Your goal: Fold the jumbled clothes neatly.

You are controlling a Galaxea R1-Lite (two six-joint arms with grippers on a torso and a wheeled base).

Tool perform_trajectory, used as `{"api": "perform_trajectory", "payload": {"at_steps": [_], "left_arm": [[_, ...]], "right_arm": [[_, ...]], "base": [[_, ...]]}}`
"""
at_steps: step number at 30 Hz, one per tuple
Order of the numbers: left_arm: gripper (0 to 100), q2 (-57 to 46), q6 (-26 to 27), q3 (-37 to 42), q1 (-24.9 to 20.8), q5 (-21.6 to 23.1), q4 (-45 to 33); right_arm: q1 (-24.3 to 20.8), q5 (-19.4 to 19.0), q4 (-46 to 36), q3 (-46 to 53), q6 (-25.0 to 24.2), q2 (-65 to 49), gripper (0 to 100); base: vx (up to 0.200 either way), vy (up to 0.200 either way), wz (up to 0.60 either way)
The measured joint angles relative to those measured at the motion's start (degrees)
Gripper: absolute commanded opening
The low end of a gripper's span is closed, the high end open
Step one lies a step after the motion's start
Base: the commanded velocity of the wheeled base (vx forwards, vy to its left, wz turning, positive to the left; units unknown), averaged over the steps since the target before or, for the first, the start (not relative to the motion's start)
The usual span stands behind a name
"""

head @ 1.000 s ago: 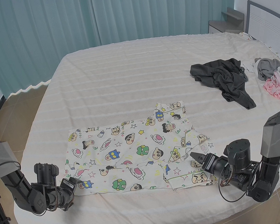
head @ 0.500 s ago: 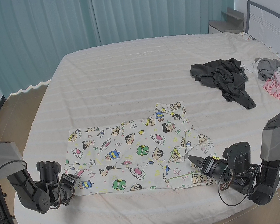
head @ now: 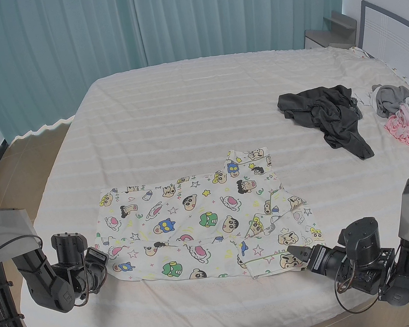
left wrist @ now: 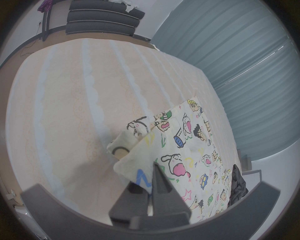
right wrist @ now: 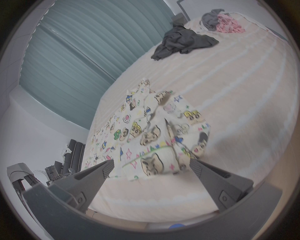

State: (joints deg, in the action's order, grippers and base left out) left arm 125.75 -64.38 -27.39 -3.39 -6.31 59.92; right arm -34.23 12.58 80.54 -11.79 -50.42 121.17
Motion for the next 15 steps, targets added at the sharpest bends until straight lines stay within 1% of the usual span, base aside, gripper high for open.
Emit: {"api": "perform_trajectory", "payload": {"at_steps": [8,15], "left_arm": [[0,0.1,0.0,1.9,0.0,-0.7,2.4],[0,0.0,-0.1,2.9,-0.1,-0.5,2.6]], "right_arm": [[-2.3,0.7,0.0,3.5,-7.4,2.9,100],[-2.7,0.9,-0.1,3.1,-8.5,6.2,100]], "base": [[0.000,0.000,0.00],[0.000,0.000,0.00]]}}
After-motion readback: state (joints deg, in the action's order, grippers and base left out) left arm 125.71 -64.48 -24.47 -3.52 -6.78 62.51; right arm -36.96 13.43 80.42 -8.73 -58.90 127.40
